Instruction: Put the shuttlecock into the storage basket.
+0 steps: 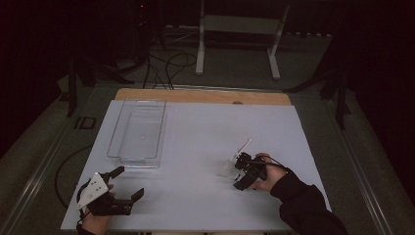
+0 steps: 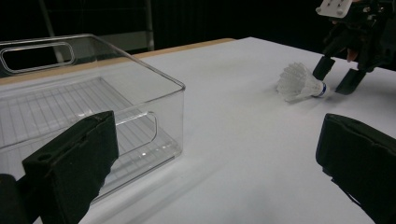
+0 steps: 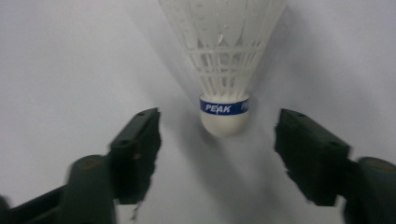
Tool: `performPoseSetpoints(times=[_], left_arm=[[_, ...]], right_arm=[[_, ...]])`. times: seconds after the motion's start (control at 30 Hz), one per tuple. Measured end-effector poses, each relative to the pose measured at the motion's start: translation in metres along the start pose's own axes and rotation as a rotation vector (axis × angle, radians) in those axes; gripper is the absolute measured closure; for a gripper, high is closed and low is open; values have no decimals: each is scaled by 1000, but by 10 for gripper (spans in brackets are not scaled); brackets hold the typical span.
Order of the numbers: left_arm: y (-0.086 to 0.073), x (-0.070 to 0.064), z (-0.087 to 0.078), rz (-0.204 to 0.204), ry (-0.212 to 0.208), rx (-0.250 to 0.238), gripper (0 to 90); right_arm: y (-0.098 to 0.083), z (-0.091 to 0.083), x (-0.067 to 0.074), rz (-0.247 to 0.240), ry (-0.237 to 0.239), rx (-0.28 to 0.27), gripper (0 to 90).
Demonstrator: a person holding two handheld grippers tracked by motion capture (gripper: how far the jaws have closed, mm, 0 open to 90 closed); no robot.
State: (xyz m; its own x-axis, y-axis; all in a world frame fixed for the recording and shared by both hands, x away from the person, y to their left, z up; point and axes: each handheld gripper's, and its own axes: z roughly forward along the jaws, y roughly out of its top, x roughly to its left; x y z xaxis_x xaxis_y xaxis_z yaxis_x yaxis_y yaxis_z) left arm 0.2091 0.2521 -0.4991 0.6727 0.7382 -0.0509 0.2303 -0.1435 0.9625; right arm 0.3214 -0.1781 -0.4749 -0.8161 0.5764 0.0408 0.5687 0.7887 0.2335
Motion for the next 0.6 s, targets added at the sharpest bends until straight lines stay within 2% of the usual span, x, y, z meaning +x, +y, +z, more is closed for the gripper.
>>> performPoseSetpoints(times=[0.27,0.4,0.47,0.6], left_arm=[[0,0,0,0,-2,0,0],[0,1,0,-1,-2,0,0],[0,0,0,-2,-3,0,0],[0,1,0,-2,-3,1,0]], right_arm=[[3,5,0,-21,-2,21,504],[6,8,-1,-2,-8,55,530],[7,10,-1,-6,-7,65,559],[9,12,0,-11,-10,76,560]])
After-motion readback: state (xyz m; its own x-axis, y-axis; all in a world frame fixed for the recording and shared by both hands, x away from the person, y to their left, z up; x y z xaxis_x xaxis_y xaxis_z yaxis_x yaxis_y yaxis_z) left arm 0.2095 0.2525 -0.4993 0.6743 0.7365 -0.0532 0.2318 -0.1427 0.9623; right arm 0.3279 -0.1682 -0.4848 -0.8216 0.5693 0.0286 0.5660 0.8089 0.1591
